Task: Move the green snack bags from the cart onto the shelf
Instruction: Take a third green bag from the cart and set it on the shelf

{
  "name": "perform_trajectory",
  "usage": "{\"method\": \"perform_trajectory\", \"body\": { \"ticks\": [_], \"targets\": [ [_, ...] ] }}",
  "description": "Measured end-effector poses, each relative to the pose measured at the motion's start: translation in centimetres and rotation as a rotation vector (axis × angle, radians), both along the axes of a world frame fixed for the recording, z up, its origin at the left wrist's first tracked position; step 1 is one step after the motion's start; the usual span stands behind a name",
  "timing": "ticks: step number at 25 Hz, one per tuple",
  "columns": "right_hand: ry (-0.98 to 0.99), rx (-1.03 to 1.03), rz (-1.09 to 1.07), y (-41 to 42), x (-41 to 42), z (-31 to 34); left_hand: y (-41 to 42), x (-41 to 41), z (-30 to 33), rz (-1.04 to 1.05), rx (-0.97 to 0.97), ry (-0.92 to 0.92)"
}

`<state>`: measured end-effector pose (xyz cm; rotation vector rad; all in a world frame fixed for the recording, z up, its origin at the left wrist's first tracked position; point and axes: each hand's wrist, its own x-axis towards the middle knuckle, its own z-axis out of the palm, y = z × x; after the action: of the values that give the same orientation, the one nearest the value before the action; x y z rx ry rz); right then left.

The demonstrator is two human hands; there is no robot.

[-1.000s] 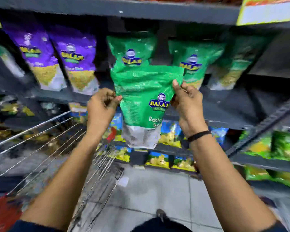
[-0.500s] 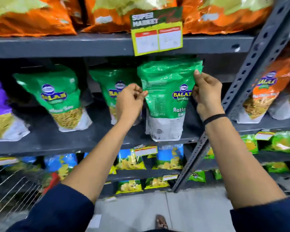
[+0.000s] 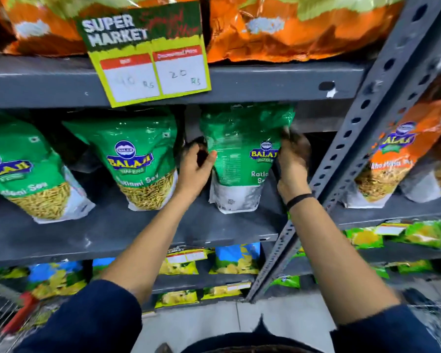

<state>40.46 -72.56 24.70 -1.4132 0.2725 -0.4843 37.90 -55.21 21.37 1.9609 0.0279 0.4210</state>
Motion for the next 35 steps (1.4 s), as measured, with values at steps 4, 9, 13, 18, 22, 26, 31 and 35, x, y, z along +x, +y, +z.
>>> {"method": "perform_trajectory", "body": {
  "ticks": [4,9,13,18,22,26,31,35],
  "targets": [
    [0.2,0.102,-0.083,3.2,-4.7,-6.5,-1.6,1.1,-1.2,-0.218,-0.583,0.191],
    [0.266,0.022,0.154,2.8,-3.6,-9.1,-1.1,2.1,-3.4,0.199,-0.574,0.109],
    [0.356,0.059,0.184,0.9,-3.7,-10.3,-1.4,3.3,-4.4,0.151,-0.56,0.159],
    [0.344,0.009,0.293,1.7,-3.0,-10.6,-3.3,2.7,-5.6,0.034,-0.572,0.292],
    [0.319,-0.036,0.279,1.6,-2.2,-9.9,-3.8,2.2,-5.6,0.027,-0.56,0.307],
    [0.278,0.022,0.035,2.4,-3.0,-11.5,-3.5,0.7,-5.6,0.08,-0.549,0.245],
    [0.311,-0.162,0.29,6.9,-8.2,-14.8,1.0,-4.7,-10.8,0.574,-0.485,0.033],
    [0.276,-0.272,0.703,11.7,-6.3,-13.8,7.6,-5.9,-10.1,0.948,-0.495,-0.084]
  ]
}}
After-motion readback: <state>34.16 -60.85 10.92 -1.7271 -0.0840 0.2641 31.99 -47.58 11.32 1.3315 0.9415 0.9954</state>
